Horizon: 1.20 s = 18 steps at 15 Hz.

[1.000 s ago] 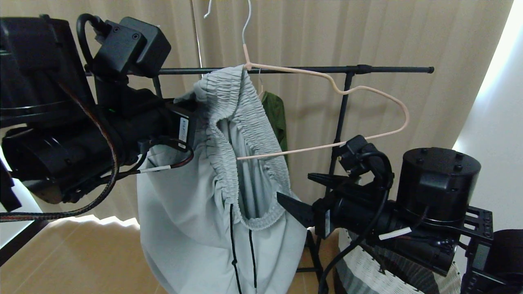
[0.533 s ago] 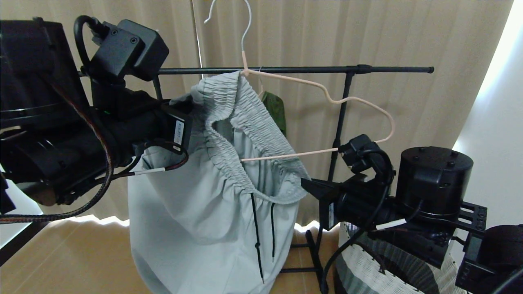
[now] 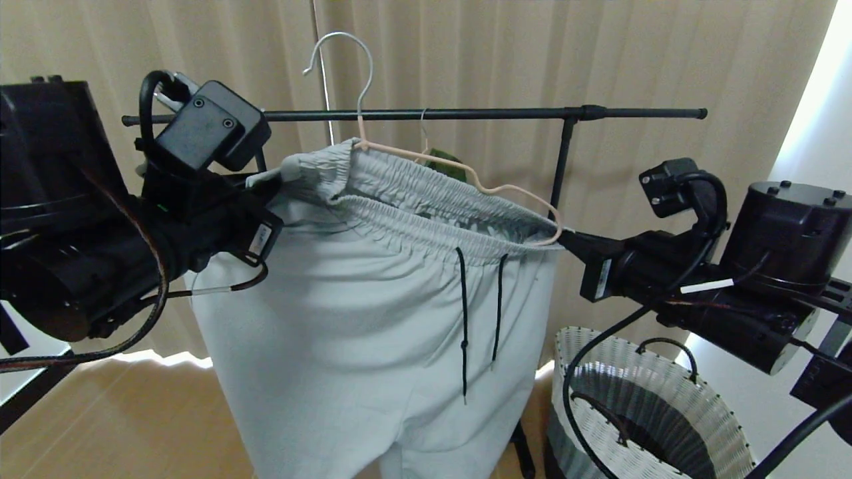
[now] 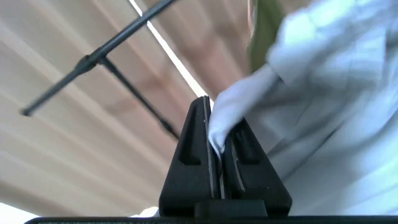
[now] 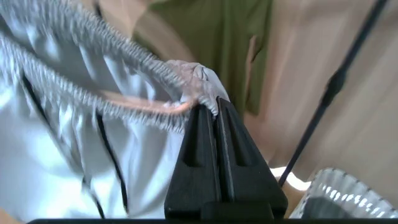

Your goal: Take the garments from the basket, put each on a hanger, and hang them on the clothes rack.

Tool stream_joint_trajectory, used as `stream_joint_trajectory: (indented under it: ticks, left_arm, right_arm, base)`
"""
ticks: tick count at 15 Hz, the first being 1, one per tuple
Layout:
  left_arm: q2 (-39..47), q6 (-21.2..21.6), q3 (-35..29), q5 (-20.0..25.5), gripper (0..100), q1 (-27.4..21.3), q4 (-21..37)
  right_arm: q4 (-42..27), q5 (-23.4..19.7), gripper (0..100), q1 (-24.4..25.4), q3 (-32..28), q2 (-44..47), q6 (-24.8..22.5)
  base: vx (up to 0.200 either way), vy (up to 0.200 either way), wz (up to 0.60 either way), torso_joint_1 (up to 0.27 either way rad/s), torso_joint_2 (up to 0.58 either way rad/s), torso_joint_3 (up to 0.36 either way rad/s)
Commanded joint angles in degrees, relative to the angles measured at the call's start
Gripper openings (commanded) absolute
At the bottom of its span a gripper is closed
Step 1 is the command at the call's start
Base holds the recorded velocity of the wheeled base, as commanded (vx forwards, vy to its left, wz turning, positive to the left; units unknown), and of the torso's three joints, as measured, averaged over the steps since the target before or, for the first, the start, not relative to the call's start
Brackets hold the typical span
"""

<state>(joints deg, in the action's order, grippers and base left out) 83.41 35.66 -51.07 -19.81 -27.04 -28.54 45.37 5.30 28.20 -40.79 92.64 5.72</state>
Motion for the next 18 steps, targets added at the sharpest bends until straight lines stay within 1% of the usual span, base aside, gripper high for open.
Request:
stream_joint_trajectory:
  ticks: [1, 3, 4, 6, 8, 9, 10, 11, 13, 15, 16, 18]
  left_arm:
    - [-0.53, 2.93, 2.55, -0.14, 0, 2.25, -1.87]
    - [-0.53, 8.20, 4.75, 0.12, 0, 4.36, -4.60]
    - [-0.35, 9.78, 5.54, 0.12, 0, 4.89, -6.62]
    - [-0.18, 10.31, 6.24, 0.12, 0, 5.15, -9.08]
    - [-0.18, 10.05, 6.77, 0.12, 0, 5.15, -9.52]
    - [-0.09, 9.87, 6.68, 0.03, 0, 5.07, -9.52]
    - [-0.09, 9.87, 6.68, -0.05, 0, 5.15, -9.52]
    - [-0.09, 9.87, 6.51, -0.49, 0, 5.15, -9.52]
    - [0.09, 9.78, 6.77, -0.58, 0, 5.15, -9.43]
    - [0.97, 9.34, 6.59, -0.67, 0, 5.15, -9.52]
    - [1.14, 8.73, 6.42, -2.08, 0, 4.98, -9.52]
    - [1.23, 8.20, 6.51, -2.43, 0, 4.89, -9.52]
  right_arm:
    - [0.07, -0.12, 0, -0.42, -0.34, -1.58, 0.00]
    - [-0.29, -0.12, 0, -0.42, -0.61, -2.46, 0.00]
    - [-0.46, -0.21, 0, -0.42, -0.69, -2.64, -0.09]
    - [-0.55, -0.29, 0, -0.42, -0.69, -2.99, -0.09]
    - [-0.55, -0.38, 0, -0.07, -0.26, -2.90, -0.09]
    - [-0.55, -0.38, 0, 1.51, 0.36, -2.99, -0.09]
    - [-0.55, -0.38, 0, 1.95, 0.45, -2.99, -0.09]
    - [-0.55, -0.47, 0, 9.07, 0.98, -4.13, 0.00]
    - [-0.02, -0.47, 0, 14.43, 2.12, -4.04, 0.08]
    - [0.07, -0.47, 0, 17.59, 2.56, -4.04, 0.17]
    - [0.07, -0.56, 0, 18.12, 2.82, -3.87, 0.17]
    - [0.07, -0.82, 0, 18.12, 4.05, -3.78, 0.17]
  base:
    - [0.000, 0.000, 0.00, 0.000, 0.00, 0.000]
    - [0.000, 0.000, 0.00, 0.000, 0.00, 0.000]
    - [0.000, 0.000, 0.00, 0.000, 0.00, 0.000]
    - [0.000, 0.000, 0.00, 0.000, 0.00, 0.000]
    - [0.000, 0.000, 0.00, 0.000, 0.00, 0.000]
    - [0.000, 0.000, 0.00, 0.000, 0.00, 0.000]
    - [0.000, 0.000, 0.00, 0.000, 0.00, 0.000]
    - [0.000, 0.000, 0.00, 0.000, 0.00, 0.000]
    - [0.000, 0.000, 0.00, 0.000, 0.00, 0.000]
    - [0.000, 0.000, 0.00, 0.000, 0.00, 0.000]
    - [0.000, 0.000, 0.00, 0.000, 0.00, 0.000]
    - [0.000, 0.000, 0.00, 0.000, 0.00, 0.000]
